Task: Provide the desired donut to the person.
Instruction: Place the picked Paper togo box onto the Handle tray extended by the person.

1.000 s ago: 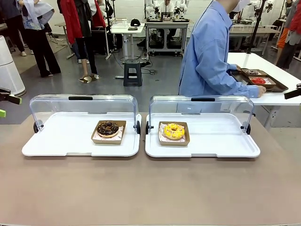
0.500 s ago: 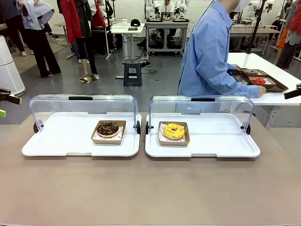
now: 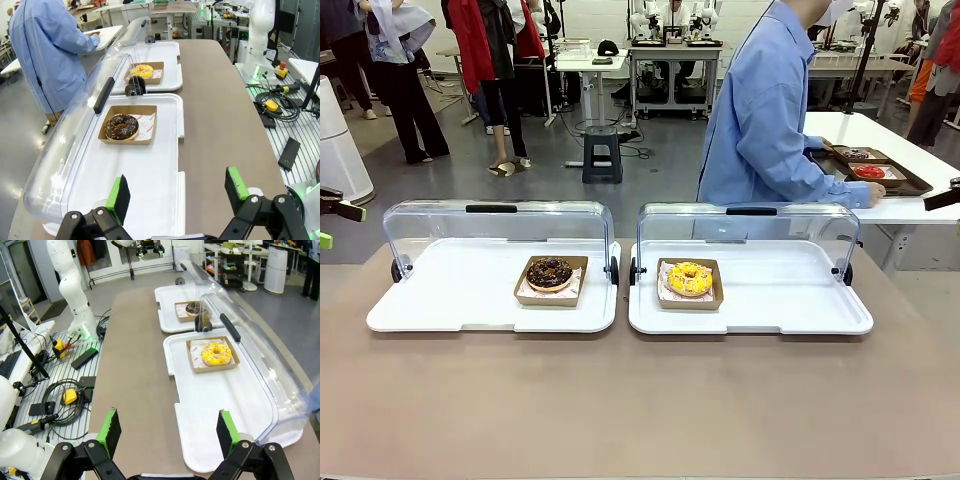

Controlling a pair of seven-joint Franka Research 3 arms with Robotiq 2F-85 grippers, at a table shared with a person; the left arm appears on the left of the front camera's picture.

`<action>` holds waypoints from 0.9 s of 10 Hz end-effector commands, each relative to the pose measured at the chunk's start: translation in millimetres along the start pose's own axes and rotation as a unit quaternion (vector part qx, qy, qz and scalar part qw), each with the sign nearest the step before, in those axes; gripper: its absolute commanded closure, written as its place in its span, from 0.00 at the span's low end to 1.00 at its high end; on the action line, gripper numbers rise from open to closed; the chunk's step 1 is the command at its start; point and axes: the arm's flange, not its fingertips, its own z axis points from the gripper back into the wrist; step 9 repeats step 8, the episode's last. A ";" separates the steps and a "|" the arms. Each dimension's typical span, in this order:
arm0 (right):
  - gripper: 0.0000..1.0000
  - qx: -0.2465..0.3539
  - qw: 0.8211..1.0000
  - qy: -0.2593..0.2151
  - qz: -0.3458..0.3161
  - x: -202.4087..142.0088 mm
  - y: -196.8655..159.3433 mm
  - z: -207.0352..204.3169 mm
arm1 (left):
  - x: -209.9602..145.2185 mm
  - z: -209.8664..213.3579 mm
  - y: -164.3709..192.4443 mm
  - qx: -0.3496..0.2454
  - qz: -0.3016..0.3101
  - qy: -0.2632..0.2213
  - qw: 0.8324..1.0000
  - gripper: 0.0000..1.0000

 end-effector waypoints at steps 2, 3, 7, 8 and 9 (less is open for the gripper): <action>0.00 0.002 1.000 -0.004 0.002 0.8 0.5 -0.4 | 0.9 1.7 0.6 0.001 -0.001 -0.003 1.000 0.00; 0.00 0.002 1.000 -0.004 0.002 0.8 0.5 -0.4 | 0.9 1.7 0.6 0.001 -0.001 -0.003 1.000 0.00; 0.00 0.002 1.000 -0.004 0.002 0.8 0.5 -0.4 | 0.9 1.7 0.6 0.001 -0.001 -0.003 1.000 0.00; 0.00 0.002 1.000 -0.004 0.002 0.8 0.5 -0.4 | 0.9 1.7 0.6 0.001 -0.001 -0.003 1.000 0.00; 0.00 0.002 1.000 -0.004 0.002 0.8 0.5 -0.4 | 0.9 1.7 0.6 0.001 -0.001 -0.003 1.000 0.00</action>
